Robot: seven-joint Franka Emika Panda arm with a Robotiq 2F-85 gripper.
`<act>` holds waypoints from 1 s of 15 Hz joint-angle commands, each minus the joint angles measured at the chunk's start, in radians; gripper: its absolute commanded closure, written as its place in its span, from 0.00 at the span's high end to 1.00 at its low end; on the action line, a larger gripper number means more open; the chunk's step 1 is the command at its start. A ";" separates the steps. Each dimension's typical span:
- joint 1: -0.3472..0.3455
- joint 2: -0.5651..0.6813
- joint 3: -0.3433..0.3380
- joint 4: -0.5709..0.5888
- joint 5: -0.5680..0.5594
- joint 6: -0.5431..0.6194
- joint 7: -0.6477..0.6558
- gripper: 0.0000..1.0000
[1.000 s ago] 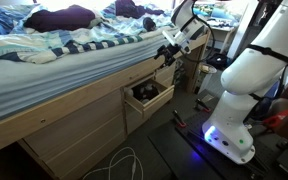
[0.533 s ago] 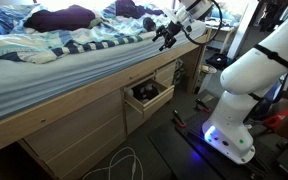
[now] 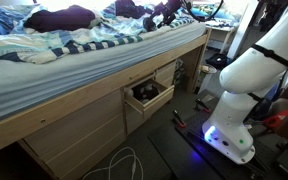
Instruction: Put the socks one at a time in the open drawer
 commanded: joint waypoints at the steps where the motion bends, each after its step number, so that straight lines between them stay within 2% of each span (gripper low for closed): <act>1: -0.011 0.134 -0.008 0.157 0.014 -0.027 0.031 1.00; 6: -0.007 0.283 -0.014 0.282 0.047 0.060 0.004 1.00; 15: -0.001 0.472 -0.014 0.442 0.043 0.315 0.018 1.00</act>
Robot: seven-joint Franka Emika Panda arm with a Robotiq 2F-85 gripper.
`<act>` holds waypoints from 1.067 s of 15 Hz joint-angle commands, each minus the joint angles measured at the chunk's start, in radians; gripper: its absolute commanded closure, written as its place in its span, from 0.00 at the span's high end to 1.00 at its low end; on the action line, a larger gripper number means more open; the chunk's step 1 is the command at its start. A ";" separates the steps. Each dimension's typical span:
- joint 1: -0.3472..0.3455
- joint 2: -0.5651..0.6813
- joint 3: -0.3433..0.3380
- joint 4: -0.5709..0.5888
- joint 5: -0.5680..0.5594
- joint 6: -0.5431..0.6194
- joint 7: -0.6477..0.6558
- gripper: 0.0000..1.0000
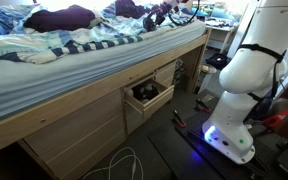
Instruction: Put the socks one at a time in the open drawer
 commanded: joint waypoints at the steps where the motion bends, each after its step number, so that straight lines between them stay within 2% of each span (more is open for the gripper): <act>1: 0.004 0.081 -0.002 0.085 0.011 0.058 0.024 1.00; 4: 0.007 0.128 0.000 0.118 0.007 0.080 0.034 1.00; 5: 0.009 0.139 0.001 0.124 0.004 0.089 0.033 0.75; 7: 0.012 0.148 0.002 0.131 0.002 0.099 0.031 0.66; 10: 0.014 0.121 0.004 0.112 0.006 0.115 0.023 0.42; 15: 0.025 -0.001 -0.001 -0.012 -0.034 0.083 0.038 0.07; 16: 0.030 -0.038 -0.002 -0.055 -0.052 0.076 0.050 0.04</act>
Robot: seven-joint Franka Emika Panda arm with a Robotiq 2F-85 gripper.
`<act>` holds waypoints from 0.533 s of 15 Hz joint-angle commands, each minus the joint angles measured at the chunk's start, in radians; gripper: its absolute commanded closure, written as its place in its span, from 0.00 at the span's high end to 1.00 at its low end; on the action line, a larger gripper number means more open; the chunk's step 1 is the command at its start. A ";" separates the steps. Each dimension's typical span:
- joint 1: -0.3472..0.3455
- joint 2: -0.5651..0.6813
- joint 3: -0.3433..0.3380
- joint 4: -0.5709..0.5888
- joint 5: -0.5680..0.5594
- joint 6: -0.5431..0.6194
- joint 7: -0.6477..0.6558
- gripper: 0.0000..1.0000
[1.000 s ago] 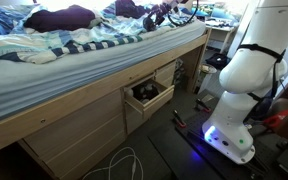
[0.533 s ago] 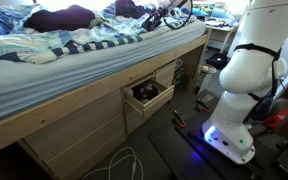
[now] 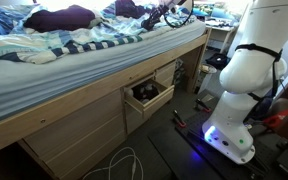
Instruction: Put the socks one at a time in the open drawer
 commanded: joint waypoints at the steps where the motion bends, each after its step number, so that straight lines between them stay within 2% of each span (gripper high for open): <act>1: 0.018 -0.151 -0.001 -0.168 -0.049 -0.022 0.049 0.05; 2: 0.023 -0.196 0.000 -0.221 -0.065 -0.032 0.063 0.06; 3: 0.026 -0.233 0.002 -0.264 -0.087 -0.041 0.076 0.02; 8: 0.030 -0.441 0.033 -0.489 -0.223 -0.045 0.203 0.05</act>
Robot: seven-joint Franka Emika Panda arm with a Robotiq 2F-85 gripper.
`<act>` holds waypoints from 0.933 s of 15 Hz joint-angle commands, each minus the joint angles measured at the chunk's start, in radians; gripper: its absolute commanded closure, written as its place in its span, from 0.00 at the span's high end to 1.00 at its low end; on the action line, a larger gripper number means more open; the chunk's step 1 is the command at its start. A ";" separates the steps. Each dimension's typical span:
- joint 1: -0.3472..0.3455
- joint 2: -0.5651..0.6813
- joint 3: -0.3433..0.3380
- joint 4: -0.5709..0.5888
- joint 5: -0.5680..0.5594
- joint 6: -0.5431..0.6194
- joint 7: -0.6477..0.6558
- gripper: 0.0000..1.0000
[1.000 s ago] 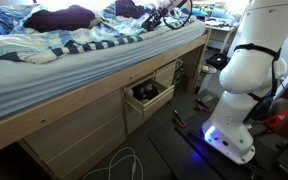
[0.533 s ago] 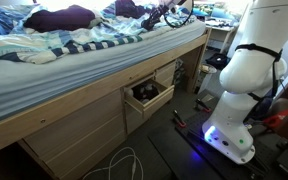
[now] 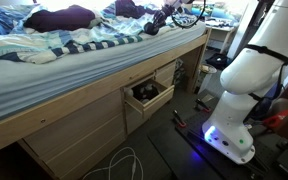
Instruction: Put the socks one at a time in the open drawer
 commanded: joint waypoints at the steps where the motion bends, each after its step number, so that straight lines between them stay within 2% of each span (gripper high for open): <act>1: -0.006 -0.197 0.031 -0.198 -0.084 -0.033 0.114 0.05; 4: -0.018 -0.315 0.059 -0.309 -0.133 -0.063 0.203 0.05; 8: -0.020 -0.414 0.073 -0.394 -0.148 -0.142 0.284 0.05; 10: -0.015 -0.423 0.063 -0.409 -0.127 -0.196 0.279 0.05; 14: -0.007 -0.331 0.001 -0.398 -0.027 -0.315 0.216 0.05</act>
